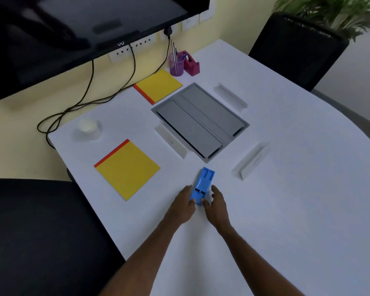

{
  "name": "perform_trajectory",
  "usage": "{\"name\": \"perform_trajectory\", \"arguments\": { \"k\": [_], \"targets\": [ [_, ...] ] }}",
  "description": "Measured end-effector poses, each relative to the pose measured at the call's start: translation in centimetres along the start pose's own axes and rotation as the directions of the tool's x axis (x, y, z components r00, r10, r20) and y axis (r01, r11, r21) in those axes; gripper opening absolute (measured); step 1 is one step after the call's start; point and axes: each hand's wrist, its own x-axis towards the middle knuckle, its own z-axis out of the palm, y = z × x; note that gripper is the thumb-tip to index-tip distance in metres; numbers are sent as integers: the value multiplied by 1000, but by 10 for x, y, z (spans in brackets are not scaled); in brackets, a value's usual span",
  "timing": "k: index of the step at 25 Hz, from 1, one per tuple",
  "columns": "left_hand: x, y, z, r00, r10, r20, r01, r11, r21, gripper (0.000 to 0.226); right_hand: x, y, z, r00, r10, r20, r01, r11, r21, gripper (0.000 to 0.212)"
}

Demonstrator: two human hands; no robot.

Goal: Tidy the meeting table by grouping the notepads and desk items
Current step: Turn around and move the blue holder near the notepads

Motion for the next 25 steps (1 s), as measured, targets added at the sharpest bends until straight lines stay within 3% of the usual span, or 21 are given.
{"name": "perform_trajectory", "arguments": {
  "k": [3,8,11,15,19,25],
  "targets": [
    [12,-4,7,998,-47,33,50,995,-86,54,11,6,6,996,85,39,-89,986,139,59],
    [29,-16,13,994,-111,19,112,986,-126,32,18,15,16,995,81,-60,-68,978,199,43],
    [36,-18,9,992,-123,-23,117,976,-183,32,17,16,23,994,64,-92,-43,976,215,44],
    [33,-20,-4,987,-134,-86,95,931,-353,41,14,5,29,987,-32,-156,62,979,196,49],
    [34,-32,-37,983,-144,-111,53,810,-584,44,17,-34,33,962,-190,-196,224,960,168,45],
    [53,-47,-124,973,-179,-144,4,639,-769,57,54,-113,60,901,-408,-144,423,901,94,44]
  ]
}}
